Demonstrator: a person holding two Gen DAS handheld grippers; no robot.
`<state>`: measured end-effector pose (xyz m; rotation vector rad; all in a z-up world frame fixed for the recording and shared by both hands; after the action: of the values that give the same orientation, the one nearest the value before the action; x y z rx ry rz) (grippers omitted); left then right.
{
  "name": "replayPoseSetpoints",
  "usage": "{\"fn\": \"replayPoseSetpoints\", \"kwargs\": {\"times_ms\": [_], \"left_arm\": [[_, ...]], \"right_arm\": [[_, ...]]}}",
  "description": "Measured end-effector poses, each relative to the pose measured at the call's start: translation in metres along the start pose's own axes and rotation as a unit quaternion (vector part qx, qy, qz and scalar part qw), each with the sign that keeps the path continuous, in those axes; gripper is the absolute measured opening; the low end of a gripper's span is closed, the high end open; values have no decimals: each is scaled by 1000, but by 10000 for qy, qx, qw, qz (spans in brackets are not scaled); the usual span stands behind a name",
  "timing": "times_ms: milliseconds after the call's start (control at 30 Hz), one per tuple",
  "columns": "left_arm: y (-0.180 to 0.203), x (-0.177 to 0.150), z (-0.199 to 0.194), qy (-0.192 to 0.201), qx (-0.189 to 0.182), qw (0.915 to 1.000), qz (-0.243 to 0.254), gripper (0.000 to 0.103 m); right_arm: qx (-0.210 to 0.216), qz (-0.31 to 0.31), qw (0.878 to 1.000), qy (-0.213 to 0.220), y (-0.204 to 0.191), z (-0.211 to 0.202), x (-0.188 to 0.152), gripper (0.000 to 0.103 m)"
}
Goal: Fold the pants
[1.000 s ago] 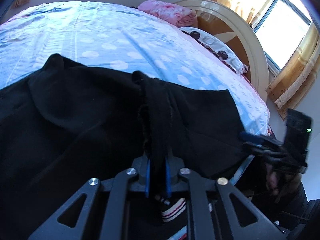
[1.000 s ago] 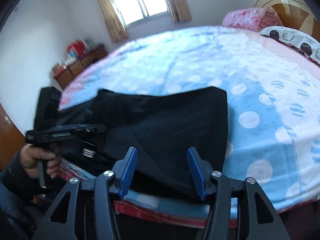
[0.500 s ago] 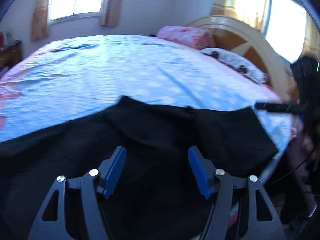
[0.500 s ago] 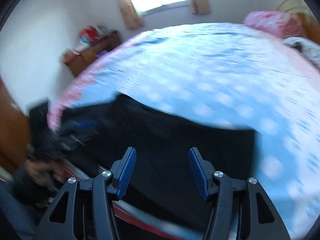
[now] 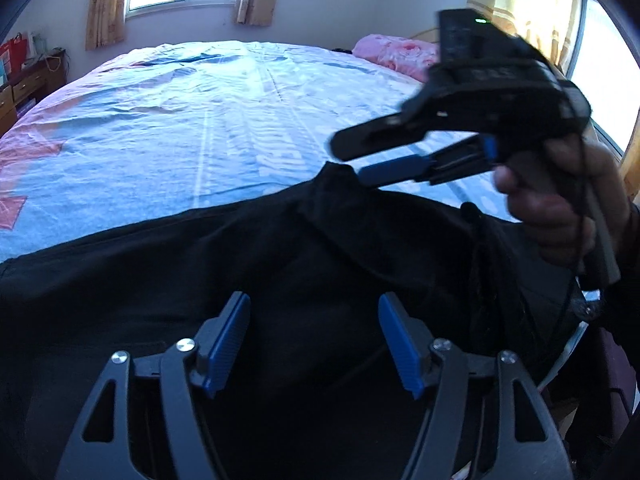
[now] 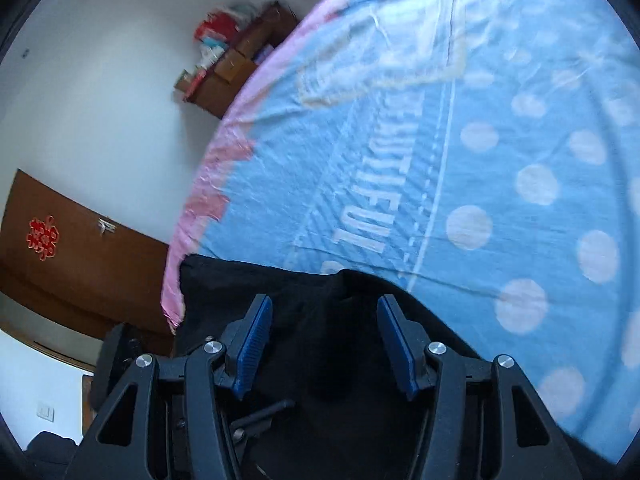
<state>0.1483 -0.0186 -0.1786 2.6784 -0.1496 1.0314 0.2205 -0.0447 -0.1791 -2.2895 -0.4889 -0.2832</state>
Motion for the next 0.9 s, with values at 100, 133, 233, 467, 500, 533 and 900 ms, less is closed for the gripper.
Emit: {"fn": "replayPoseSetpoints", "kwargs": {"times_ms": [100, 133, 233, 467, 500, 533, 900], "left_arm": [[2, 1, 1, -14, -28, 10000, 53, 76], [2, 1, 2, -16, -35, 10000, 76, 78], [2, 2, 4, 24, -43, 10000, 75, 80], [6, 3, 2, 56, -55, 10000, 28, 85], [5, 2, -2, 79, -75, 9999, -55, 85], [3, 3, -7, 142, -114, 9997, -153, 85], [-13, -18, -37, 114, 604, 9981, -79, 86]], "right_arm": [[331, 9, 9992, -232, -3, 15, 3, 56], [319, -12, 9991, -262, -3, 19, 5, 52], [117, -76, 9998, -168, -2, 26, 12, 17], [-22, 352, 9994, 33, 26, 29, 29, 12], [-109, 335, 9994, 57, 27, 25, 30, 12], [-96, 314, 9993, 153, 26, 15, 31, 12], [-714, -229, 9933, 874, 7, -101, -65, 49]]}}
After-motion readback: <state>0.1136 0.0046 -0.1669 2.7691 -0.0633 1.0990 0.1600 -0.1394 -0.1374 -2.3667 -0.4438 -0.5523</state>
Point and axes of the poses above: each gripper's, at about its wrist camera, not at the fingertips, and z roughly the way its jaws point, y to its right, x to its top, the point moved 8 cm from there along z, roughly the way its jaws point, and after that the axes turned 1 degree about y, right-handed, at the moved point
